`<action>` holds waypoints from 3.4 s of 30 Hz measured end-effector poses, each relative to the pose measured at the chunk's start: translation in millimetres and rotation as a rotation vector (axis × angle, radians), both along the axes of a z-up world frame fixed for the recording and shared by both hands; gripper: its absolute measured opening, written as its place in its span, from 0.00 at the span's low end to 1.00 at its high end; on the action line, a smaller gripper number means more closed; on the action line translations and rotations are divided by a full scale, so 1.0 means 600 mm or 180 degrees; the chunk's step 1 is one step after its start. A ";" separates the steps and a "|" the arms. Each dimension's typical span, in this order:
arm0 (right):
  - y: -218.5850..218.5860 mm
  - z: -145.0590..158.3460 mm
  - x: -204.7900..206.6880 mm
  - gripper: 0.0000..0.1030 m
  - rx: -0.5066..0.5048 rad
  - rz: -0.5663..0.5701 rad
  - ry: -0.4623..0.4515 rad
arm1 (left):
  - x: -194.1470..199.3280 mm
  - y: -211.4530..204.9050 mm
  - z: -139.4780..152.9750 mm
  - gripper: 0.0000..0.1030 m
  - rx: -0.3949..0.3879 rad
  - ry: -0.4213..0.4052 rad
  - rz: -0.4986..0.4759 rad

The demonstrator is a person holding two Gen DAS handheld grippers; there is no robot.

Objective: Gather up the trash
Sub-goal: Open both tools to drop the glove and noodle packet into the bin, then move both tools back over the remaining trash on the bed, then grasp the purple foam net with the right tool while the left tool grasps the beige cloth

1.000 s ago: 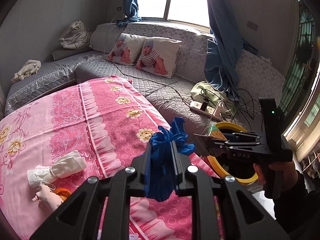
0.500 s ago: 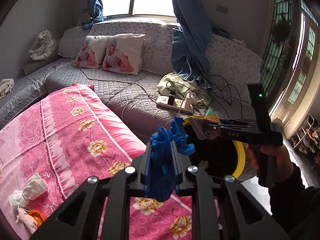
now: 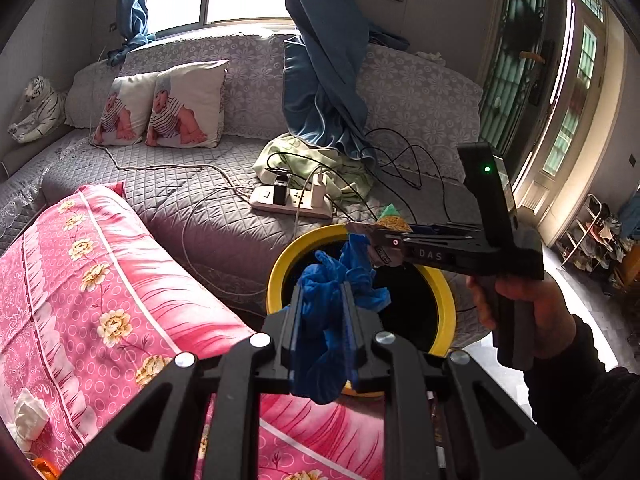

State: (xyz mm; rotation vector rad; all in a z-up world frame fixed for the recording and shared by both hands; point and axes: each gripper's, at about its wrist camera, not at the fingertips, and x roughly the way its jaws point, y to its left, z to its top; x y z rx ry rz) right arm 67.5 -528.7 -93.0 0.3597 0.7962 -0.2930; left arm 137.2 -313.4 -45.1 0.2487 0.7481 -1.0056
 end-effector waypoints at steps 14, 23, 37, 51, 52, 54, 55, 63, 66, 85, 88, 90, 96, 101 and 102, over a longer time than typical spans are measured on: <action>-0.050 -0.031 0.002 0.39 0.0024 -0.0290 0.0147 | 0.016 -0.109 -0.094 0.16 0.0171 0.0427 -0.0243; -0.068 -0.037 -0.006 0.51 0.0038 -0.0421 0.0173 | 0.023 -0.104 -0.102 0.58 0.0134 0.0526 -0.0153; -0.019 -0.003 0.010 0.56 -0.0038 -0.0232 0.0105 | 0.036 0.025 -0.041 0.67 -0.0143 0.0394 0.0247; 0.250 0.039 0.111 0.59 0.0083 0.1258 -0.0122 | 0.062 0.382 -0.031 0.74 -0.0006 0.0176 0.1590; 0.273 0.042 0.112 0.59 0.0087 0.1368 -0.0130 | 0.064 0.408 -0.031 0.74 0.0002 0.0163 0.1717; 0.317 0.046 0.115 0.59 0.0097 0.1575 -0.0148 | 0.066 0.458 -0.033 0.74 -0.0011 0.0172 0.1959; 0.337 0.047 0.115 0.59 0.0110 0.1674 -0.0154 | 0.067 0.483 -0.035 0.74 -0.0030 0.0195 0.2060; 0.486 0.038 0.096 0.59 0.0173 0.2442 -0.0163 | 0.055 0.610 -0.059 0.74 -0.0057 0.0265 0.2620; 0.537 0.025 0.088 0.59 0.0234 0.2756 -0.0144 | 0.053 0.631 -0.074 0.74 -0.0055 0.0323 0.2690; 0.675 -0.017 0.094 0.59 0.0231 0.3472 0.0092 | 0.125 0.636 -0.119 0.76 -0.0044 0.0572 0.2810; 0.684 -0.027 0.102 0.59 0.0228 0.3488 0.0157 | 0.138 0.630 -0.128 0.76 -0.0009 0.0601 0.2829; 0.689 -0.032 0.107 0.59 0.0236 0.3502 0.0189 | 0.144 0.629 -0.133 0.71 0.0003 0.0620 0.2839; 0.713 -0.046 0.118 0.48 0.0215 0.3571 0.0310 | 0.157 0.625 -0.143 0.45 -0.0019 0.0704 0.2825; 0.727 -0.049 0.117 0.36 0.0179 0.3620 0.0345 | 0.154 0.616 -0.143 0.34 0.0034 0.0622 0.2801; 0.728 -0.049 0.117 0.34 0.0168 0.3614 0.0347 | 0.153 0.615 -0.143 0.33 0.0040 0.0612 0.2795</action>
